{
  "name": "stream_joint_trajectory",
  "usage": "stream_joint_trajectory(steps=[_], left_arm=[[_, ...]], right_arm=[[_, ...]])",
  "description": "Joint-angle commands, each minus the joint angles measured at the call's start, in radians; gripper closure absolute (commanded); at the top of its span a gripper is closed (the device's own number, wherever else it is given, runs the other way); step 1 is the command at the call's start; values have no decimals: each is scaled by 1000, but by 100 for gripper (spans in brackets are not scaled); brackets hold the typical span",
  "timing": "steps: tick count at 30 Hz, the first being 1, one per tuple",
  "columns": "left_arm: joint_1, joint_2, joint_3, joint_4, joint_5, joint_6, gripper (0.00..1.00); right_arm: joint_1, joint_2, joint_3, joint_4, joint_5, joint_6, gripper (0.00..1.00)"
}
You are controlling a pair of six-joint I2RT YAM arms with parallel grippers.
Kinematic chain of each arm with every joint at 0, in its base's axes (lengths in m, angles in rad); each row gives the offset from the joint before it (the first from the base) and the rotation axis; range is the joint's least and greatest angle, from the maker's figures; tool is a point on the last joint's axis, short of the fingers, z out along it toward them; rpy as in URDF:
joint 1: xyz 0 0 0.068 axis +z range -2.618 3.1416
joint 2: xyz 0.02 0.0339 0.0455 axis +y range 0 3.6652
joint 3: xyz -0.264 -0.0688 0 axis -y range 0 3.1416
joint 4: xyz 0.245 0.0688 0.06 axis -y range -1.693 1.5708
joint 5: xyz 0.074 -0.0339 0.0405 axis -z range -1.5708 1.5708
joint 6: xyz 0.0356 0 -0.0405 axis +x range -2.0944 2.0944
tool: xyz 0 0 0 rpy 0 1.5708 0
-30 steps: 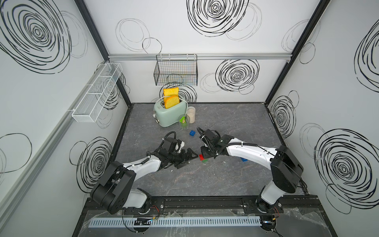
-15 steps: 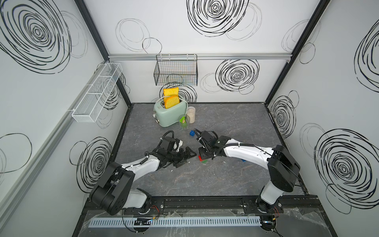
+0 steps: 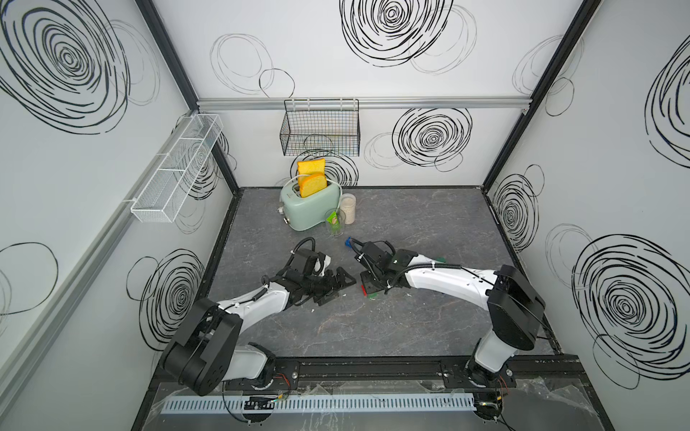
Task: Assemble the letter f with lego
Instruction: Assemble the lego brick with the lego brick.
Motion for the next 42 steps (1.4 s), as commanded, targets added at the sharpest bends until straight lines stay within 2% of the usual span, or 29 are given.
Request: stream_joint_trajectory(steps=[1, 14, 29, 42], left_arm=[[9, -22, 3, 5, -9, 12, 1], [15, -31, 16, -39, -19, 37, 1], [28, -37, 37, -95, -26, 76, 1], [81, -69, 84, -211, -51, 174, 1]], right_arm=[[19, 22, 3, -56, 12, 23, 70], [77, 32, -46, -50, 62, 48, 70], [114, 38, -160, 17, 60, 94, 70], [108, 49, -98, -8, 86, 104, 67]])
